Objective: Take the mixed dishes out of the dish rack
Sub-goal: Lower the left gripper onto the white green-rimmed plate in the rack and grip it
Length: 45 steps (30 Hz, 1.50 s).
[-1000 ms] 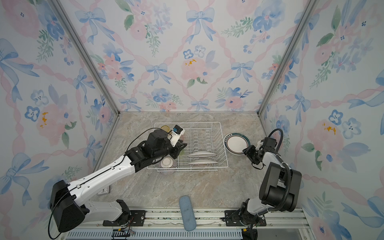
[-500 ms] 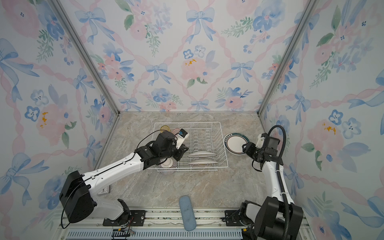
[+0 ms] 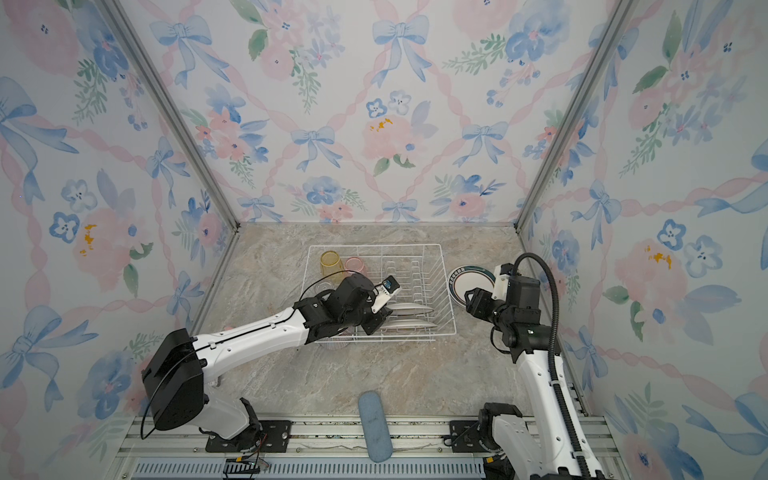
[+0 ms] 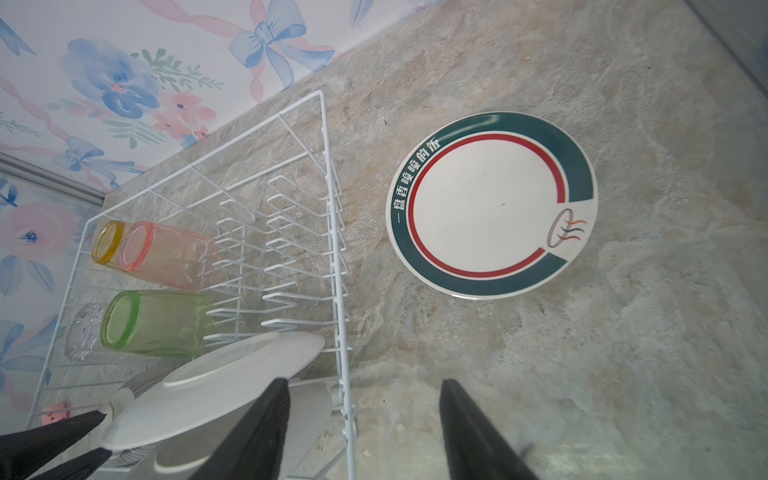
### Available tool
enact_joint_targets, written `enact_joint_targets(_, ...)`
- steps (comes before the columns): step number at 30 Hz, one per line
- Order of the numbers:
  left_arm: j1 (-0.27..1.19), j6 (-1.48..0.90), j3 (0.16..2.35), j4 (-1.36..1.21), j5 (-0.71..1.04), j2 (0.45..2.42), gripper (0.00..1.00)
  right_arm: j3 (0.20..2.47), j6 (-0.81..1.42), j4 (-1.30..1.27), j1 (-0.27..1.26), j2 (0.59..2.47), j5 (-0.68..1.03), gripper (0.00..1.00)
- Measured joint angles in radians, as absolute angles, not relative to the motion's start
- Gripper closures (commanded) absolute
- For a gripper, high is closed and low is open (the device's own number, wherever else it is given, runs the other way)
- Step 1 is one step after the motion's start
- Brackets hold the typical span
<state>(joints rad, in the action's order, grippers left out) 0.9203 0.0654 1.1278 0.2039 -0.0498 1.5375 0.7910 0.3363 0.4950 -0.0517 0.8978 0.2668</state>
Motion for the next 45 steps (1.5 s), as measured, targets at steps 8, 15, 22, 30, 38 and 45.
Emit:
enact_joint_targets(8,0.940,0.114,1.184,0.203,-0.087,1.568,0.75,0.791,0.337,0.495,-0.031,0.914,0.253,0.39)
enact_joint_targets(15,0.949,0.153,1.216,0.203,-0.094,1.611,0.74,0.791,0.336,0.495,-0.031,0.914,0.252,0.39)
enact_joint_targets(22,0.950,0.199,1.255,0.204,-0.102,1.651,0.73,0.791,0.336,0.495,-0.031,0.914,0.244,0.39)
enact_joint_targets(30,0.950,0.260,1.304,0.208,-0.117,1.699,0.74,0.791,0.332,0.495,-0.031,0.912,0.229,0.38)
enact_joint_targets(38,0.950,0.314,1.350,0.219,-0.128,1.746,0.76,0.791,0.328,0.499,-0.031,0.894,0.223,0.37)
enact_joint_targets(45,0.950,0.348,1.381,0.234,-0.136,1.774,0.79,0.791,0.327,0.506,-0.033,0.884,0.223,0.37)
